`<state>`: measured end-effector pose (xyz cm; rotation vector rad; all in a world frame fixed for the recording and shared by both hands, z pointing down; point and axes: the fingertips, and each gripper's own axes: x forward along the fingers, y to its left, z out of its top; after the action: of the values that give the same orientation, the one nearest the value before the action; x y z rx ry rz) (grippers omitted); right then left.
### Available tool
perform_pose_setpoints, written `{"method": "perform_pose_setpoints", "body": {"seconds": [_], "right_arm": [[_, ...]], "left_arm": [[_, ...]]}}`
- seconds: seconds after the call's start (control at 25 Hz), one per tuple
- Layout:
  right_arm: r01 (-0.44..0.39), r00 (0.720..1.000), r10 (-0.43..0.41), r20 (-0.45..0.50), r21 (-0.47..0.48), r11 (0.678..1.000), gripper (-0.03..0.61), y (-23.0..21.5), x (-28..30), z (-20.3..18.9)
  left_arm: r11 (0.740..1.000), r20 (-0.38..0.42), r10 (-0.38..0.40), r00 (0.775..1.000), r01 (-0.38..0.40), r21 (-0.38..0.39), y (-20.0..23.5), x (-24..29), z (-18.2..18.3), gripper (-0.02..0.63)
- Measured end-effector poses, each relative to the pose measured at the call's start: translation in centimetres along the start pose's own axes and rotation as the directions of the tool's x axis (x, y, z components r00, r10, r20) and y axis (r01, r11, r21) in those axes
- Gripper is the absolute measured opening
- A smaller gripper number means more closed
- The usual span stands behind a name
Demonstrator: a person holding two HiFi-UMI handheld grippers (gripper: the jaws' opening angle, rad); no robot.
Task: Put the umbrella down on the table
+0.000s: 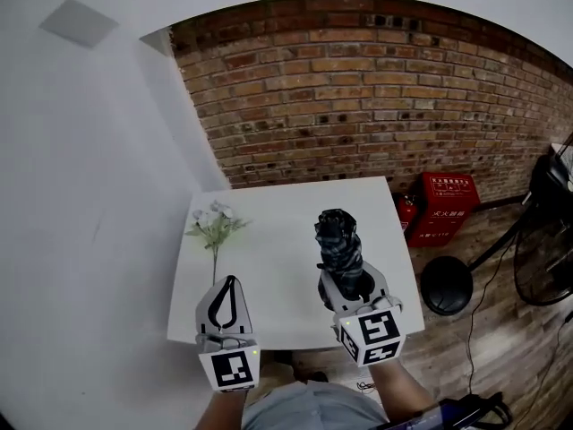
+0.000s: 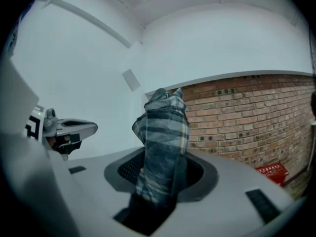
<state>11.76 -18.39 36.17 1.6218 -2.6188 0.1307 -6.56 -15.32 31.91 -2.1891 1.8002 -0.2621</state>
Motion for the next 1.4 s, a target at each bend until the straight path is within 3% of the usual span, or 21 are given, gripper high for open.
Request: {"method": "perform_pose_setpoints", "body": {"seconds": [0.52, 0.96, 1.4], "right_arm": [[0.032, 0.997, -0.035, -0.067, -0.055, 0.998, 0.17, -0.4, 6.7, -0.2], [0.04, 0.989, -0.05, -0.137, -0.076, 0.996, 0.172, -0.6, 11.0, -2.1], [0.044, 0.978, -0.058, -0.202, -0.074, 0.996, 0.172, -1.4, 13.9, -4.7]], "left_arm": [[0.998, -0.049, 0.02, 0.999, -0.023, -0.058, 4.9, 5.1, -4.3, 0.008], [1.0, -0.054, 0.011, 0.998, -0.012, -0.014, 7.6, 8.6, -7.5, 0.009], [0.999, -0.092, -0.003, 0.996, -0.001, -0.041, 8.1, 10.9, -9.4, 0.009]]}}
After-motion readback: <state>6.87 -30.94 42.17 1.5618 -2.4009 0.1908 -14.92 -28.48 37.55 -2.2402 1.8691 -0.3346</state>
